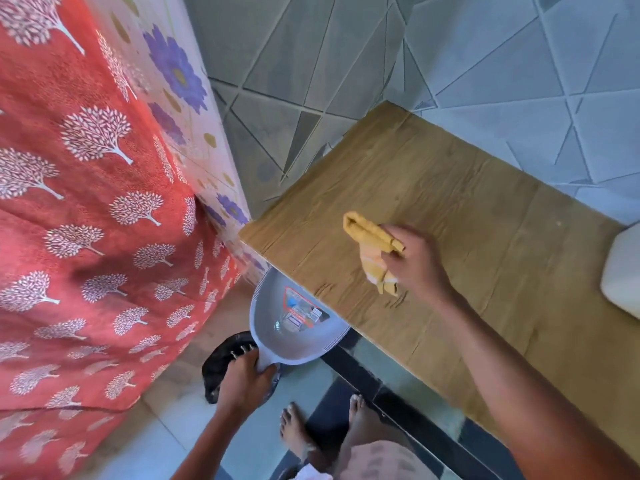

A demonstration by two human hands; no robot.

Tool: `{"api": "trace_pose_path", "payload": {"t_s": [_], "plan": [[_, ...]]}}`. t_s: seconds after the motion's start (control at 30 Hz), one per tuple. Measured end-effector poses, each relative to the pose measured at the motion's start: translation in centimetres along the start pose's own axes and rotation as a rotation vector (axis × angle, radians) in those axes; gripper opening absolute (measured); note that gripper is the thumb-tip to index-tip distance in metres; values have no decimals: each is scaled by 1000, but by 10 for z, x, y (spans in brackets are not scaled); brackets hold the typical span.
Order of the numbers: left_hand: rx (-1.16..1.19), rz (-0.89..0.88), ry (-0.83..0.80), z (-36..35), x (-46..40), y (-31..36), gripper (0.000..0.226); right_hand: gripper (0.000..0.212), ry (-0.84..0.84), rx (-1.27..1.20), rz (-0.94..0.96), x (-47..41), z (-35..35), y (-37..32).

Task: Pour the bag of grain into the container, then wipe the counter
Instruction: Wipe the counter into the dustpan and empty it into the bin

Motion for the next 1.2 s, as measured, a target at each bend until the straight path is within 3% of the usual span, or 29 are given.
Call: {"api": "trace_pose_path", "payload": {"t_s": [0.13, 0.23, 0.3, 0.37, 0.43, 0.5, 0.6, 0.73, 0.8, 0.87, 0.97, 1.03, 1.1, 1.2], "plan": [[20, 44, -44, -14, 5, 3, 35, 32, 73, 406, -172, -61, 28, 91], [72, 80, -54, -22, 14, 7, 28, 24, -69, 483, -310, -59, 14, 126], [93, 74, -52, -30, 19, 7, 32, 25, -139, 459, -260, -38, -10, 115], [84, 66, -65, -34, 25, 8, 31, 39, -228, 346, -121, -5, -35, 85], [63, 61, -65, -37, 31, 8, 32, 46, -440, 191, 2, 40, -59, 45], [62, 76, -77, -39, 38, 10, 34, 48, -594, -43, 24, 83, -69, 10], [39, 86, -75, -41, 47, 9, 34, 32, -609, -414, -305, 105, -50, -3], [2, 111, -69, -45, 52, 6, 33, 17, -309, -657, -658, 66, 12, 23], [-13, 97, -70, -46, 54, 10, 32, 20, -87, -579, -707, 34, 49, 49], [-24, 106, -68, -49, 58, 14, 32, 19, 68, -395, -562, -5, 74, 83], [-19, 107, -76, -60, 64, 22, 30, 36, 133, 101, -312, -59, 86, 145], [-11, 99, -81, -65, 68, 34, 30, 40, 113, 345, -212, -83, 82, 183], [-7, 83, -67, -69, 72, 47, 35, 48, -9, 523, -202, -90, 69, 204], [-5, 63, -63, -73, 79, 62, 42, 52, -175, 600, -96, -64, 38, 189]]}}
Point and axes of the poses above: each hand's wrist, its own x-axis away from the middle knuckle, its own z-axis out of the back of the hand, y = z × x, the point moved 4 cm from there along -x, towards the middle knuckle, and after that the axes turned 13 degrees about y, right-handed, at the moved point
